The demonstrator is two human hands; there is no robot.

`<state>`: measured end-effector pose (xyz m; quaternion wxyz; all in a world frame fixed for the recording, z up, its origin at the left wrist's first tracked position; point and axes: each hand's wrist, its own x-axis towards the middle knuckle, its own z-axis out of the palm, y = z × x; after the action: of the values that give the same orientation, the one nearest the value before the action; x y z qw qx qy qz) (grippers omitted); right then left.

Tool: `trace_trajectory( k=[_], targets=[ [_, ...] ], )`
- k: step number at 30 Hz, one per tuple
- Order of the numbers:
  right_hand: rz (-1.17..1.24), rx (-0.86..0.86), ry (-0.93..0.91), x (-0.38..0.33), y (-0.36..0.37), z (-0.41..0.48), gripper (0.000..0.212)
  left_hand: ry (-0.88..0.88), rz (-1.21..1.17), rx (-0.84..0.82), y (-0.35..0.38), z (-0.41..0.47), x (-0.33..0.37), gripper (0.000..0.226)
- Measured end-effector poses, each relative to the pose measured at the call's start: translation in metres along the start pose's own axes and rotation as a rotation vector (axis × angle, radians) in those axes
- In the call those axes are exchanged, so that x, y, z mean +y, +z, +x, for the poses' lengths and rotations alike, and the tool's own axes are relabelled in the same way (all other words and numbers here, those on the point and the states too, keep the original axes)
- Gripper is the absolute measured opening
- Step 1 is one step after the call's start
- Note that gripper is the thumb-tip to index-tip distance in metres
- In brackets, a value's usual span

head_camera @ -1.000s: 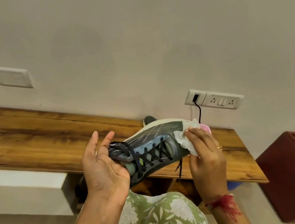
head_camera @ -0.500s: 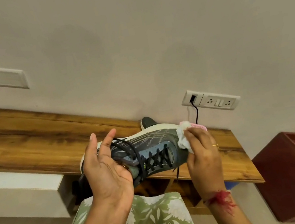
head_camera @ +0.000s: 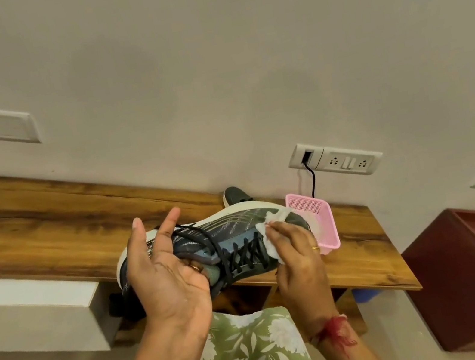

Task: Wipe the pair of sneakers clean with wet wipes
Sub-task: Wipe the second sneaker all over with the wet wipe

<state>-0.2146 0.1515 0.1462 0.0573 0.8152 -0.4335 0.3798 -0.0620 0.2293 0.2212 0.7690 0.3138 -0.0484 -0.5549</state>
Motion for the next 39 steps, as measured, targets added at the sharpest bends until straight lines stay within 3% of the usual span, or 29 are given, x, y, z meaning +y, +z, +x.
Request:
trace_trajectory(
  k=[2,6,11,16,21,25,29,32,36,39],
  targets=[
    [-0.069,-0.003,-0.072,0.019,-0.005,0.005,0.037,-0.023,-0.014,0.031,-0.001,-0.001,0.002,0.058],
    [0.043,0.047,0.139,0.024,-0.001,0.014,0.044,-0.043,-0.01,0.072,0.001,-0.002,0.003,0.059],
    [0.065,-0.084,0.008,0.019,0.007,0.006,0.045,-0.049,-0.015,0.075,0.003,-0.002,0.006,0.063],
    [0.071,-0.008,0.129,0.019,0.011,0.009,0.045,-0.077,-0.039,0.059,0.004,0.0,0.003,0.065],
    [0.025,-0.032,0.022,0.032,0.009,0.004,0.042,-0.084,-0.047,0.039,0.0,0.004,0.002,0.068],
    [0.046,0.046,0.112,0.027,0.011,0.007,0.043,-0.101,-0.079,0.04,0.001,0.008,-0.007,0.067],
    [-0.041,0.0,-0.018,0.031,0.01,0.001,0.041,-0.096,-0.062,0.019,0.0,0.012,-0.008,0.07],
    [-0.09,0.046,0.032,0.047,0.008,0.007,0.038,-0.1,-0.069,0.023,-0.004,0.015,-0.014,0.071],
    [-0.081,0.007,0.001,0.025,0.01,-0.001,0.055,-0.096,-0.072,0.048,-0.005,0.019,-0.015,0.071],
    [-0.159,0.002,0.015,0.047,0.003,0.002,0.061,-0.109,-0.083,0.029,-0.009,0.02,-0.015,0.073]
  ],
)
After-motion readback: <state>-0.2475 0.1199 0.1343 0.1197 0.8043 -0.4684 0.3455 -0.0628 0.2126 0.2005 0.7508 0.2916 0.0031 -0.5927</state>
